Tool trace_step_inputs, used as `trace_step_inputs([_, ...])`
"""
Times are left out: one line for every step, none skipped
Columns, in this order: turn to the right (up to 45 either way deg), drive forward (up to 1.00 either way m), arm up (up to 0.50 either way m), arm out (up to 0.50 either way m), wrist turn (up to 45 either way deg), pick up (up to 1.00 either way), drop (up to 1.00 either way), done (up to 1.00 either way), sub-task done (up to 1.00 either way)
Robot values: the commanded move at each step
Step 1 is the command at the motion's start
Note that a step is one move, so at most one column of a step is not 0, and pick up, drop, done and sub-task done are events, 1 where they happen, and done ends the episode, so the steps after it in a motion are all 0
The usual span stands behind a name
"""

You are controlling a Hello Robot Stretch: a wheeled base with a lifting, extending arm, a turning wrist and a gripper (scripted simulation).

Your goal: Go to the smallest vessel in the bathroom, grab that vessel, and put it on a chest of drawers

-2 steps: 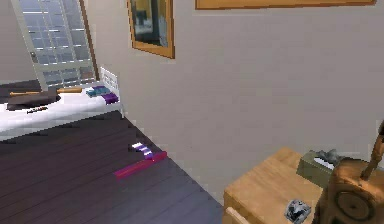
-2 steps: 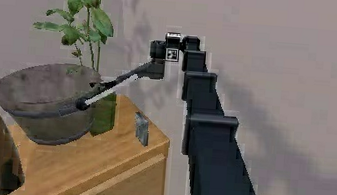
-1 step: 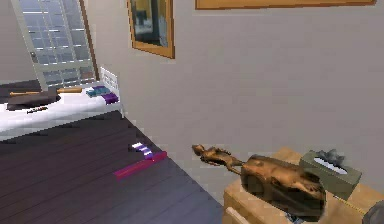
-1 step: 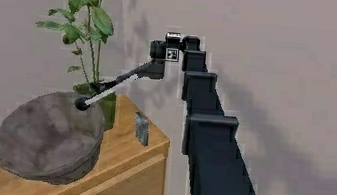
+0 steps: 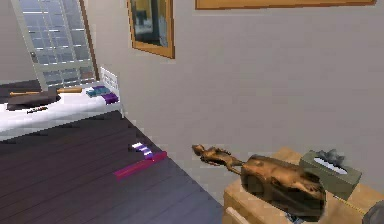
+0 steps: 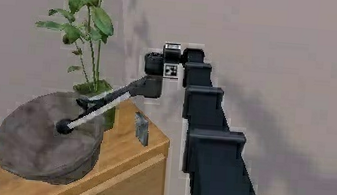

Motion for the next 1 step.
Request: trace_step_inputs([0.0, 0.0, 0.0, 0.0, 0.0, 0.0, 0.0, 1.0, 0.0])
